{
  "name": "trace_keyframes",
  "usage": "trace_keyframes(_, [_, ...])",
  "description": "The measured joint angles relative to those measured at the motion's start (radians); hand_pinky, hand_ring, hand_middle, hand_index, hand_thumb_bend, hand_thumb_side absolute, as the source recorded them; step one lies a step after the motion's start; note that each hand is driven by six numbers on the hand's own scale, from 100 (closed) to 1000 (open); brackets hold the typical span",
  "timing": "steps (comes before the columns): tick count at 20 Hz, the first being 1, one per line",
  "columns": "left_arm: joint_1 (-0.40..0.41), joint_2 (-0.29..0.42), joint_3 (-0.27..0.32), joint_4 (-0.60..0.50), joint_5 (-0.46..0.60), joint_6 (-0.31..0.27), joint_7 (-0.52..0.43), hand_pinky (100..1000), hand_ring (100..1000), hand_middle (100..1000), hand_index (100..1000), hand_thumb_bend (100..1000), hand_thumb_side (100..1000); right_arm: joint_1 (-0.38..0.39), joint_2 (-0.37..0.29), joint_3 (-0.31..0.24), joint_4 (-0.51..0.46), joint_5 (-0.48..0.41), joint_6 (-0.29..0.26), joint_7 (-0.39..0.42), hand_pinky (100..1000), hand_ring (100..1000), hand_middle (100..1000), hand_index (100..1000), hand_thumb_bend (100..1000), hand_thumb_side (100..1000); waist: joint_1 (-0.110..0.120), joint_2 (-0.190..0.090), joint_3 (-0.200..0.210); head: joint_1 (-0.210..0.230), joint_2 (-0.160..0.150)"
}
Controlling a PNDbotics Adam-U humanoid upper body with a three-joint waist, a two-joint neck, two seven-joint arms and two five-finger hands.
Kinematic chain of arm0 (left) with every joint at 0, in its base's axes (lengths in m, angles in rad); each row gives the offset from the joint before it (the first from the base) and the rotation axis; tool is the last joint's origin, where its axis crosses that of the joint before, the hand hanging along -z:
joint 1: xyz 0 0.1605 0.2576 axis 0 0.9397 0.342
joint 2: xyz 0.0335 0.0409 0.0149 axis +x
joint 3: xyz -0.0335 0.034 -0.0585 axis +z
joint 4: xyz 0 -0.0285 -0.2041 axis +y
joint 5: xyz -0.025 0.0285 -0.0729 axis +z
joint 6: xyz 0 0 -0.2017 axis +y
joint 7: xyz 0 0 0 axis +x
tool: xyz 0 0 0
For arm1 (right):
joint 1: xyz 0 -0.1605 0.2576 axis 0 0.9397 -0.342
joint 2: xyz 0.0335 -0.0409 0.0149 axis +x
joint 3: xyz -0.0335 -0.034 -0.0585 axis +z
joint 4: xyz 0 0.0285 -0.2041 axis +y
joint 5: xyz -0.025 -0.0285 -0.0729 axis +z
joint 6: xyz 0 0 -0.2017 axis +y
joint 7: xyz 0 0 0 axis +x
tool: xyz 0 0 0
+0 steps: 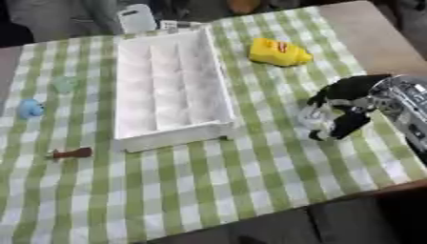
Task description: Pick up objects on the table and place them in the box.
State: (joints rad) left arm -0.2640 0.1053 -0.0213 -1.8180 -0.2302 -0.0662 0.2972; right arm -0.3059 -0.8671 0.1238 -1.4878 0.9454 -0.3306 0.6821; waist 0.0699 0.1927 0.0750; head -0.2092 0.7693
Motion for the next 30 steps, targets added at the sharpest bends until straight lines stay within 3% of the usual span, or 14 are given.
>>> trace_keyframes(11, [0.000, 0.000, -0.002, 0.000, 0.002, 0.000, -0.003, 767, 1000, 701, 738, 100, 872, -0.029, 0.000, 0.000, 0.041, 0.002, 0.001, -0.026, 584, 444, 802, 974, 456, 719, 0.000, 0.007, 0.012, -0.013, 0.001])
trace_keyframes(30, [-0.001, 0.000, -0.005, 0.000, 0.009, 0.002, -0.005, 769, 1000, 703, 738, 100, 872, -0.027, 0.000, -0.011, 0.076, 0.047, 0.005, -0.050, 586, 448, 801, 974, 456, 761, 0.000, 0.019, 0.008, -0.018, 0.003])
